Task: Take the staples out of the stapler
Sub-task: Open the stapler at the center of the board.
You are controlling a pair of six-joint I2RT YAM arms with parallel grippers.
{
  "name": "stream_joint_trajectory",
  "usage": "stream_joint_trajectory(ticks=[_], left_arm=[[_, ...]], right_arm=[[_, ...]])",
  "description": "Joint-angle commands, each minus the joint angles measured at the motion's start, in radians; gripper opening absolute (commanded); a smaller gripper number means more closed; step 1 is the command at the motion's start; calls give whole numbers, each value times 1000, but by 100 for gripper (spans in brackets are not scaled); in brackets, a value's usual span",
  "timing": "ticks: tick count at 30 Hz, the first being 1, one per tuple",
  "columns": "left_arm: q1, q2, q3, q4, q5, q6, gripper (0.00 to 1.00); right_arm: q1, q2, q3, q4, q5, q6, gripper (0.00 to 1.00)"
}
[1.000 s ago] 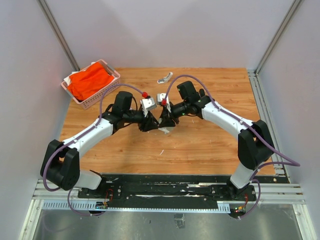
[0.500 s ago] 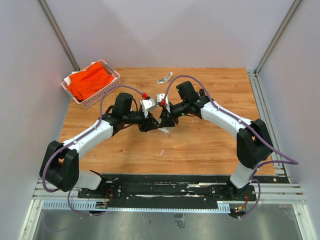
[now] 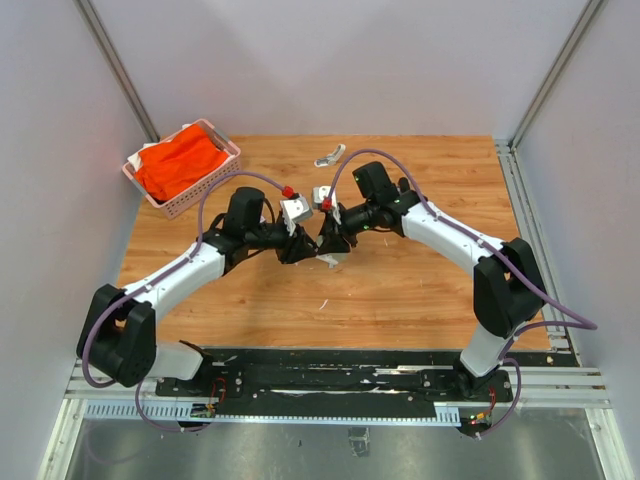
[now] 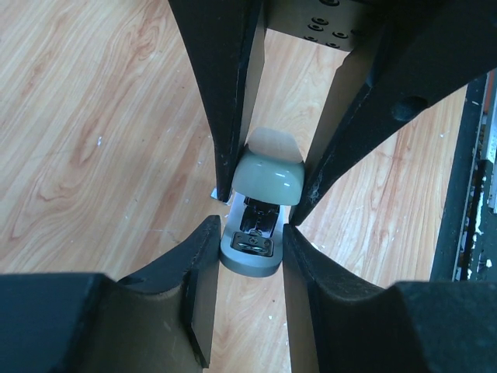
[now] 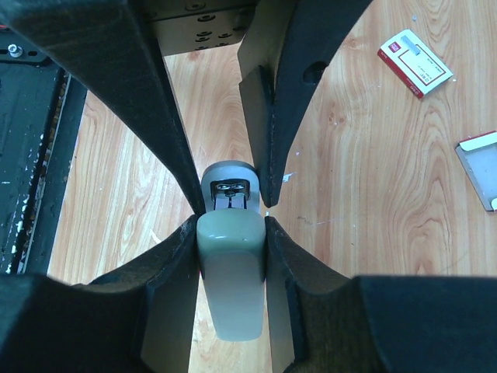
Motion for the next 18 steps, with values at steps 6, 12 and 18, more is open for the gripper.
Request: stream_joint_trajectory(ticks=[6,12,18], left_arm=[[-3,-45,-11,80,-51,6,0],[-3,-49,-18,87,-57,6,0],[-1,-50,-24,100,-61,4,0]], right_arm=[[-64,-49,29,-23,-83,78,14],[-99,-68,20,-1,-119,104,14],[-137,-83,3,32,-161,131,15]])
